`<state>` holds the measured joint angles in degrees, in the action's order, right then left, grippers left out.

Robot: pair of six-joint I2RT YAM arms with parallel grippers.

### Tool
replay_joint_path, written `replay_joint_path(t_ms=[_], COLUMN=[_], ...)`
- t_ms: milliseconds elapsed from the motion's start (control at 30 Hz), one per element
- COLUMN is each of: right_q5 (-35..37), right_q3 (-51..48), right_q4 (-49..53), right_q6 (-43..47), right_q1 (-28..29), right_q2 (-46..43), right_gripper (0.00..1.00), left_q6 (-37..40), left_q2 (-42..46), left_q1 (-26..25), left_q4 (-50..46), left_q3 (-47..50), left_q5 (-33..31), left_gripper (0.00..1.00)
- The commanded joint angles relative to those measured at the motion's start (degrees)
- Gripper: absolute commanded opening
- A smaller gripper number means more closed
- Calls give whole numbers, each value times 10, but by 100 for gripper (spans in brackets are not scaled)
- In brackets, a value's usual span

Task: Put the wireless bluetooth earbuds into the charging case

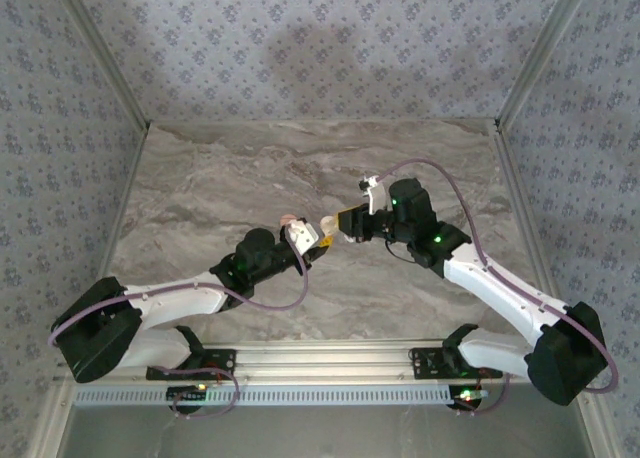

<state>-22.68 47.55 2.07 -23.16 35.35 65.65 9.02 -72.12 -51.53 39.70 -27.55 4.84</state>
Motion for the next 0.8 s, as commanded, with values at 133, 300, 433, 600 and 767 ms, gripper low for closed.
replay_joint_path(t_ms=[133, 300, 433, 600, 767], right_q5=[11, 11, 12, 14, 11], right_q3=[-5, -6, -5, -7, -7], right_q4=[-10, -10, -11, -12, -16], right_q6=[-5, -5, -5, -5, -8], right_q1=[7, 11, 13, 16, 21], right_q2=[0, 4, 6, 8, 11], right_gripper=[19, 19, 19, 19, 19], left_q6=[7, 5, 4, 3, 2], left_q2=[12, 18, 21, 21, 20], left_q1=[-3, -3, -4, -3, -3], left_q4=[25, 27, 28, 31, 33], left_q3=[-5, -5, -5, -5, -6], left_q5=[-7, -9, -11, -13, -17], left_gripper=[11, 11, 11, 11, 11])
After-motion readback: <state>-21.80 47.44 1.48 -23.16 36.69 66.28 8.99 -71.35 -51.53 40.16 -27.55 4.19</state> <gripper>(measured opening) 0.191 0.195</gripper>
